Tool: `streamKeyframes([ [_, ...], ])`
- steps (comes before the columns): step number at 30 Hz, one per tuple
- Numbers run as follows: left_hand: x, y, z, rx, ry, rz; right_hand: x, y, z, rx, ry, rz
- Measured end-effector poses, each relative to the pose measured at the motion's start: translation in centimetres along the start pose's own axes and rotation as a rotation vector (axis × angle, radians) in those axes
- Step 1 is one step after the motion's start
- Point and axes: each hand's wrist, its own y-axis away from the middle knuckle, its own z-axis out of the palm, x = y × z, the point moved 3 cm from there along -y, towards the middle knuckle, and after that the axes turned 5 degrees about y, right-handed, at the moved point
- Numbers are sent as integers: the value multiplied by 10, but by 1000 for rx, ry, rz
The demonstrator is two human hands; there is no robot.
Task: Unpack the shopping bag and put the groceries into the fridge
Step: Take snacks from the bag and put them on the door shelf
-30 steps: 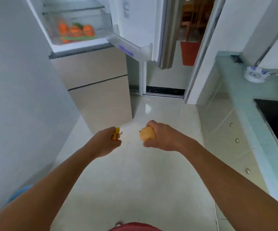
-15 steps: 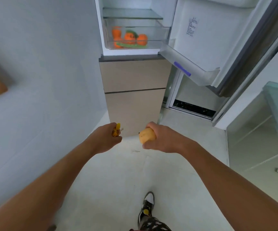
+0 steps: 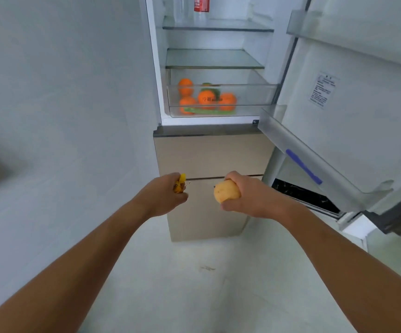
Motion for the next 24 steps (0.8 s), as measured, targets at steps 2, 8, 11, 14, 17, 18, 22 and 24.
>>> streamKeyframes([
  [2, 5, -28, -15, 17, 9, 15, 5, -30, -18, 11, 12, -2],
  [8, 17, -124, -72, 64, 3, 83, 8, -112, -73, 96, 7, 0],
  [11, 25, -172, -104, 89, 6, 185, 3, -153, -105, 181, 6, 4],
  [14, 32, -220, -134, 91, 13, 276, -4, -195, -133, 261, 5, 10],
  [17, 39, -264, -159, 95, -44, 317, -10, -229, -156, 321, 29, 14],
  [18, 41, -276, -165, 106, -69, 325, -11, -239, -164, 336, 39, 17],
  [22, 48, -317, -185, 121, -117, 356, -11, -269, -191, 399, 59, 35],
  [24, 50, -335, -190, 111, -146, 364, -10, -283, -205, 423, 70, 42],
])
